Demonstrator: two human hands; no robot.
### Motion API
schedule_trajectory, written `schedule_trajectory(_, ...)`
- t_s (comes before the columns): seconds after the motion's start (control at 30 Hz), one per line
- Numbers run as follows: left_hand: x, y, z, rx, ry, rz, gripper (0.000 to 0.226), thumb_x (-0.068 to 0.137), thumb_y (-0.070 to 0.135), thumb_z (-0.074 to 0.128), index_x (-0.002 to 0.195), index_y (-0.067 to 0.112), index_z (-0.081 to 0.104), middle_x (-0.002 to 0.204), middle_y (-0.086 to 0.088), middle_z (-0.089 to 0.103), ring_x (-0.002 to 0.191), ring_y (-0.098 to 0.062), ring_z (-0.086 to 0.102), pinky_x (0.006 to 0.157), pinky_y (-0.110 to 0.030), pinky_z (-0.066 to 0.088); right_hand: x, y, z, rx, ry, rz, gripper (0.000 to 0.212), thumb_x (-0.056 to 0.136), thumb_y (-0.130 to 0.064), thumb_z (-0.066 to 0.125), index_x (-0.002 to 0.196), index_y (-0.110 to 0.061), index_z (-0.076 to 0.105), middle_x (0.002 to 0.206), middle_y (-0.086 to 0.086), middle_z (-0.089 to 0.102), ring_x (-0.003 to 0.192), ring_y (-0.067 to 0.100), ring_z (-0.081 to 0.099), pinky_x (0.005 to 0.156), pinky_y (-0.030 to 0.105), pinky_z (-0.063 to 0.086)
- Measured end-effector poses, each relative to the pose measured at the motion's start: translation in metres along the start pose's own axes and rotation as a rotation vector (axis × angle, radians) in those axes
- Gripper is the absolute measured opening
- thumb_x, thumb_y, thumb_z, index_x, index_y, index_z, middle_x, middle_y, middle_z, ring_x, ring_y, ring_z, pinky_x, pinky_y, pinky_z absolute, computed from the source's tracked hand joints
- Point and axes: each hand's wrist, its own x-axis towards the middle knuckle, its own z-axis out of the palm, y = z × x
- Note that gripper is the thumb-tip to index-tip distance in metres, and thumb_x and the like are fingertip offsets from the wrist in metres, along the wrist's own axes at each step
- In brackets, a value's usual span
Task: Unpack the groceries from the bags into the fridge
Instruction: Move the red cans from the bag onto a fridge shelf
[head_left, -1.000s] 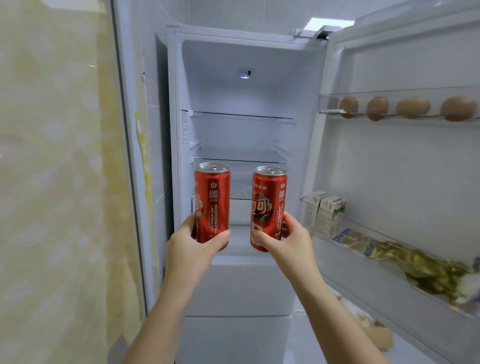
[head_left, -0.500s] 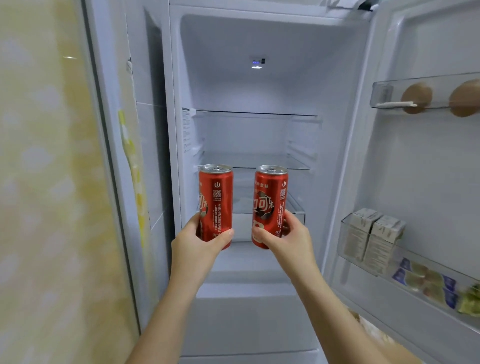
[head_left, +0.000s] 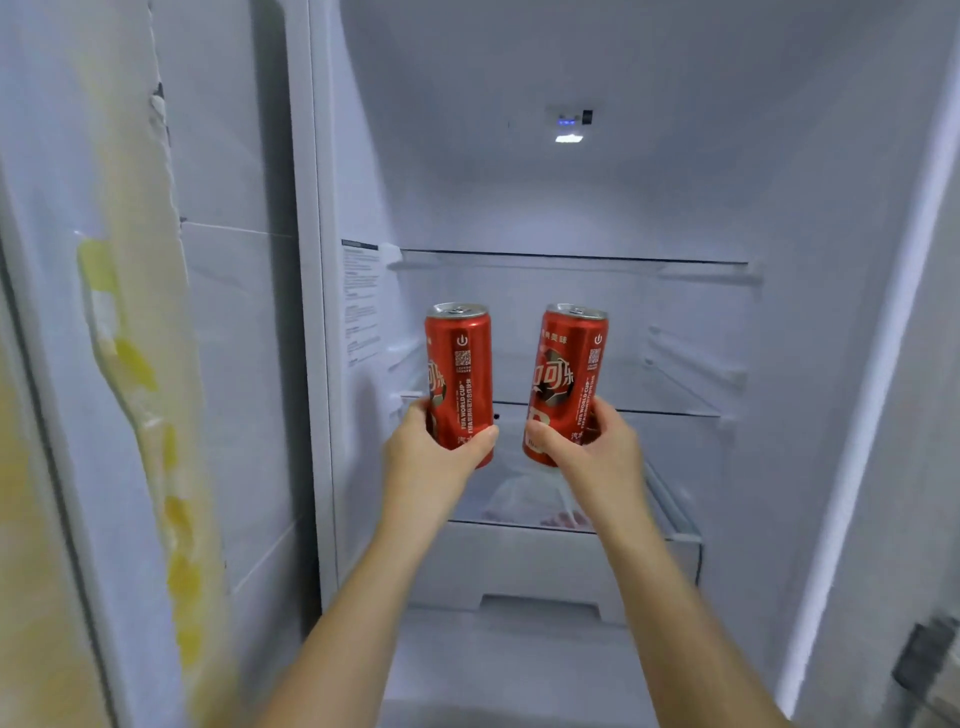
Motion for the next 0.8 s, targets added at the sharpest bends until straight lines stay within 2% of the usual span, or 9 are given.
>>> schedule_trajectory(0.13, 0.046, -0.003, 0.023, 0.008, 0.041, 0.003, 0.045, 0.071, 0.032, 0.081, 0.107, 0.029, 0.054, 0.094, 0.017, 0.064, 0.083, 0.003, 0.062, 0.072, -0.021, 0.05, 0.043, 0.01, 0.014, -0.021, 0.012, -0.01, 0.038, 0.075, -0.031, 0.081, 0.109, -0.025, 0.064, 0.093, -0.014, 0.07, 0.08, -0.001, 0.066, 0.067, 0.015, 0.052)
schedule_trajectory(0.23, 0.076, -0.002, 0.039, 0.036, 0.027, 0.02, 0.046, 0.072, 0.029, 0.08, 0.109, 0.026, 0.052, 0.092, 0.017, 0.061, 0.081, 0.004, 0.059, 0.064, -0.015, 0.044, 0.07, 0.016, 0.025, -0.064, -0.003, -0.012, 0.039, 0.076, -0.031, 0.081, 0.11, -0.026, 0.061, 0.094, -0.012, 0.068, 0.075, -0.007, 0.062, 0.054, 0.006, 0.044)
schedule_trajectory(0.3, 0.095, -0.005, 0.048, 0.031, 0.009, 0.016, 0.051, 0.072, 0.028, 0.08, 0.115, 0.021, 0.052, 0.1, 0.01, 0.064, 0.085, -0.002, 0.061, 0.067, -0.016, 0.047, 0.086, 0.02, 0.032, -0.098, -0.019, -0.016, 0.04, 0.076, -0.032, 0.08, 0.111, -0.026, 0.061, 0.096, -0.011, 0.068, 0.078, -0.005, 0.062, 0.058, 0.008, 0.045)
schedule_trajectory(0.37, 0.114, -0.009, 0.056, 0.054, -0.016, 0.01, 0.057, 0.071, 0.029, 0.081, 0.119, 0.018, 0.053, 0.107, 0.005, 0.066, 0.093, -0.01, 0.064, 0.077, -0.027, 0.054, 0.1, 0.024, 0.037, -0.134, -0.018, -0.015, 0.038, 0.076, -0.034, 0.079, 0.108, -0.026, 0.061, 0.096, -0.01, 0.068, 0.081, 0.0, 0.063, 0.068, 0.019, 0.051)
schedule_trajectory(0.43, 0.13, -0.014, 0.062, 0.094, -0.037, 0.002, 0.061, 0.07, 0.032, 0.082, 0.121, 0.017, 0.052, 0.112, 0.002, 0.065, 0.098, -0.015, 0.064, 0.084, -0.036, 0.055, 0.113, 0.027, 0.041, -0.173, -0.017, -0.009, 0.036, 0.078, -0.036, 0.078, 0.107, -0.025, 0.059, 0.093, -0.011, 0.066, 0.08, 0.002, 0.061, 0.071, 0.024, 0.053)
schedule_trajectory(0.57, 0.153, -0.016, 0.07, 0.134, -0.058, 0.007, 0.062, 0.072, 0.03, 0.081, 0.124, 0.015, 0.05, 0.117, -0.001, 0.063, 0.104, -0.018, 0.062, 0.08, -0.03, 0.052, 0.137, 0.031, 0.051, -0.208, -0.027, 0.029, 0.042, 0.08, -0.034, 0.076, 0.114, -0.019, 0.057, 0.098, -0.007, 0.065, 0.068, -0.004, 0.054, 0.054, 0.012, 0.038)
schedule_trajectory(0.7, 0.167, -0.022, 0.075, 0.159, -0.088, 0.0, 0.066, 0.072, 0.028, 0.082, 0.127, 0.012, 0.049, 0.121, -0.006, 0.061, 0.109, -0.021, 0.061, 0.086, -0.034, 0.052, 0.151, 0.036, 0.057, -0.221, -0.024, 0.052, 0.046, 0.08, -0.032, 0.076, 0.117, -0.015, 0.057, 0.106, -0.003, 0.066, 0.078, 0.007, 0.056, 0.055, 0.014, 0.038)
schedule_trajectory(0.8, 0.176, -0.03, 0.077, 0.173, -0.106, 0.001, 0.066, 0.072, 0.027, 0.082, 0.126, 0.011, 0.049, 0.121, -0.007, 0.061, 0.108, -0.022, 0.061, 0.081, -0.03, 0.05, 0.155, 0.038, 0.06, -0.242, -0.041, 0.066, 0.046, 0.081, -0.031, 0.076, 0.118, -0.014, 0.054, 0.102, -0.005, 0.063, 0.07, 0.001, 0.053, 0.052, 0.013, 0.036)
